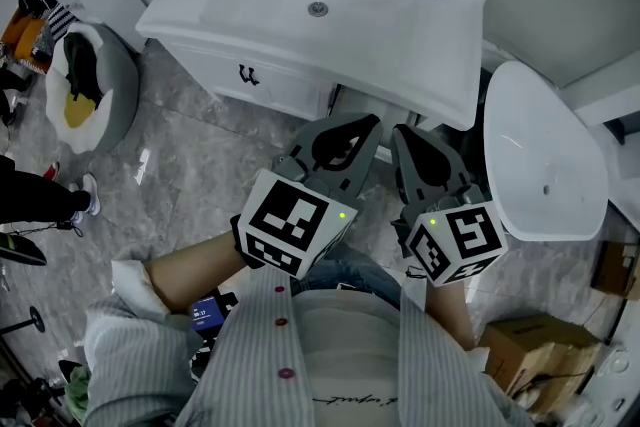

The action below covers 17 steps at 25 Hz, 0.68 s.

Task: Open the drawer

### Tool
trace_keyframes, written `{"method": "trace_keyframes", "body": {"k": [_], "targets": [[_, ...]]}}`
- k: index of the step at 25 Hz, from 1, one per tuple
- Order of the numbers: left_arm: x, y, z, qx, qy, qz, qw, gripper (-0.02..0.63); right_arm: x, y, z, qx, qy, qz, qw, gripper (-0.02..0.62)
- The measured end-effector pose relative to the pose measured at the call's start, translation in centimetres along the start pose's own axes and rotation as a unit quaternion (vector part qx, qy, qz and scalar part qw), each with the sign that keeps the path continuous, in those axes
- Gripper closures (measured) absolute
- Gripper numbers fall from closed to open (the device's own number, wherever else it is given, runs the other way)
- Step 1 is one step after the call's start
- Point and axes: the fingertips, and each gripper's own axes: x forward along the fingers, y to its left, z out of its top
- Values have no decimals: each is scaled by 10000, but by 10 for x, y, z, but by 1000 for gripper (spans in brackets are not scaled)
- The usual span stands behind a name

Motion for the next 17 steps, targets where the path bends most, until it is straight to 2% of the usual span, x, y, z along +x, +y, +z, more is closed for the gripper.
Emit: {"method": "trace_keyframes", "body": {"k": [17], "targets": [[0,3,-2,96,35,-75,9999,589,5,1,-10,1,135,-46,9999,588]]}}
